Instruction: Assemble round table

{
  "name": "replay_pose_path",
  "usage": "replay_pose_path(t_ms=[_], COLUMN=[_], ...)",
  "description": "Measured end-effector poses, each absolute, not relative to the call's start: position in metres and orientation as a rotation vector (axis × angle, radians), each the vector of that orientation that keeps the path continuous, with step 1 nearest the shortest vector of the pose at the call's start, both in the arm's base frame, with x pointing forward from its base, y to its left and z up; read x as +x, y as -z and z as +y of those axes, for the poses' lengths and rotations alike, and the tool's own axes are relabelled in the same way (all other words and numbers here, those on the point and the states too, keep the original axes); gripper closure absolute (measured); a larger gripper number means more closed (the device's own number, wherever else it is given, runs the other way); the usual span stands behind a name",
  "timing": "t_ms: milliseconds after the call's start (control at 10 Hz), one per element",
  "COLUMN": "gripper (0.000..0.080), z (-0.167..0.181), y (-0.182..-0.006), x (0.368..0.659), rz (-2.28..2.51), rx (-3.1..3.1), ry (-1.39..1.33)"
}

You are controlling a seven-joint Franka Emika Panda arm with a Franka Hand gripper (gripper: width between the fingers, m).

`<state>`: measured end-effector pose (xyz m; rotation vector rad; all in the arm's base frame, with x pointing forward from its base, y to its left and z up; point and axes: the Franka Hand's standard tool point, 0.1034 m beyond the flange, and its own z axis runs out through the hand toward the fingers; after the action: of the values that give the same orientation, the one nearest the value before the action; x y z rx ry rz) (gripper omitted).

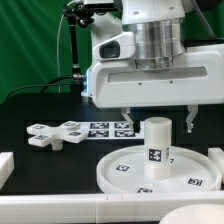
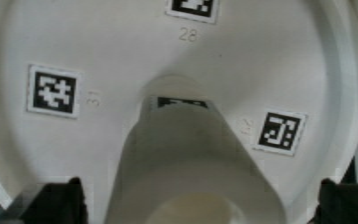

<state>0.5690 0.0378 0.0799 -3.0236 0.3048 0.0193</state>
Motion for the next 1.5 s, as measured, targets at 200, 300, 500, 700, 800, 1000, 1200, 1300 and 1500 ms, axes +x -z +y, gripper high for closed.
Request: replay_pose_path(t_ms=[200, 300, 500, 700, 800, 1000, 1200, 1300, 1500], gripper=[0.0151, 0.0151, 0.0151, 0.0151, 0.0151, 0.0151, 0.0151, 0.0151, 0.0151], z=[0.0404, 0.0439, 0.042, 0.0405, 0.0405, 0.0423, 0.0446, 0.0429, 0.0396], y=[-0.0817, -0.0818, -0.0812, -0.0809, -0.0809, -0.0799, -0.0777, -0.0776, -0.0768], x=[0.5711, 0.5708, 0.5704, 0.5702, 0.5703, 0.57, 0.5686, 0.5686, 0.5684], rz=[-0.055, -0.14, -0.358, -0.541, -0.601, -1.018, -1.214, -1.334, -1.563], rx=[-3.057, -3.054, -3.039, -3.018, -3.007, -2.927, -2.855, -2.806, -2.697], ry=[0.0, 0.002, 0.009, 0.014, 0.017, 0.015, 0.008, 0.008, 0.001])
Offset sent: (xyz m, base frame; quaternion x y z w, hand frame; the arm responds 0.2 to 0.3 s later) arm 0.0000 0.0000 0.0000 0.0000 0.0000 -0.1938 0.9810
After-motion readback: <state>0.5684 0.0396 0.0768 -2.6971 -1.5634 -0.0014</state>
